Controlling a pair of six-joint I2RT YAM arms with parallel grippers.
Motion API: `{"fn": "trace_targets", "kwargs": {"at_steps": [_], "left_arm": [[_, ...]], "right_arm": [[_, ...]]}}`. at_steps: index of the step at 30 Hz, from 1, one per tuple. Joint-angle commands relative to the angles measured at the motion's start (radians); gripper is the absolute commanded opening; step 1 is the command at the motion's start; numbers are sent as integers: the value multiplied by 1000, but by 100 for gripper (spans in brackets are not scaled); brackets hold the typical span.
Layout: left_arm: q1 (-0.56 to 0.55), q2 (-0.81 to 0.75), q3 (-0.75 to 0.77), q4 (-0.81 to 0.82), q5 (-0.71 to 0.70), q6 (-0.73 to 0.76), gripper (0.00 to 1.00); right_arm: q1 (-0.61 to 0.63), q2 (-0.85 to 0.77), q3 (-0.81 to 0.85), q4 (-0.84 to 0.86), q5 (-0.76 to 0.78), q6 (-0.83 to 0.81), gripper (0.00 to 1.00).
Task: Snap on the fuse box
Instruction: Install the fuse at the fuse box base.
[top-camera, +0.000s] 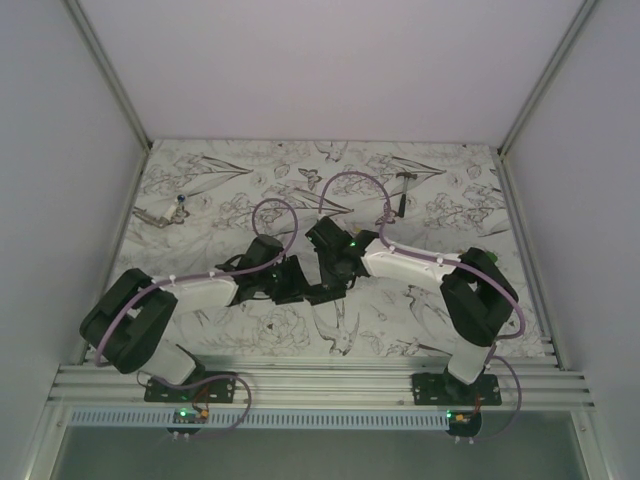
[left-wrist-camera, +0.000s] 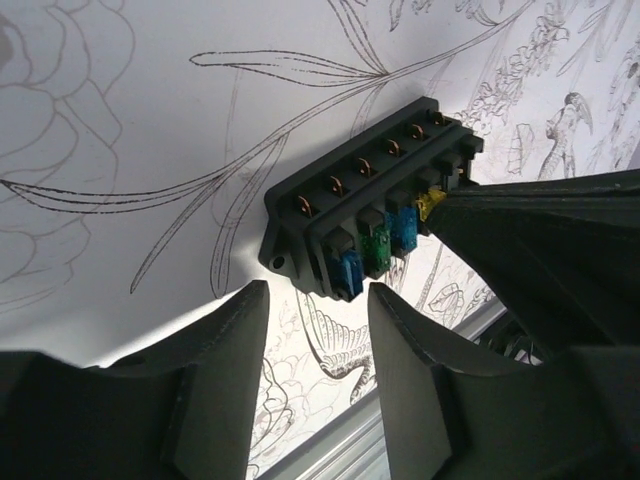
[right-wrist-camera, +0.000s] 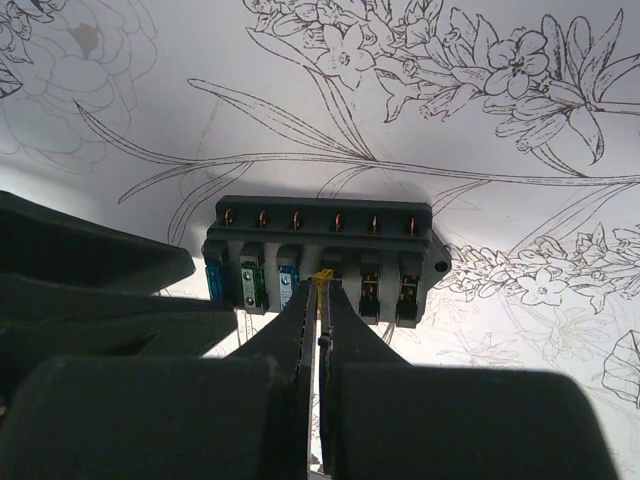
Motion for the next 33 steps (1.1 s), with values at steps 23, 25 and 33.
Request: {"fn": "trace_targets", "kwargs": {"at_steps": [23,25,33], "left_arm": [[-5,66,-6,-48,-41,-25,34],[-5,64,-4,-51,-42,-21,34],[-5,63,4,-61,-39,-18,34]], "right_arm": [[-34,20,-87,-136,-31,-55,0],[-34,17,-83,-137,-36,-58,0],[-33,10,-55,-163,-25,-61,0]]}}
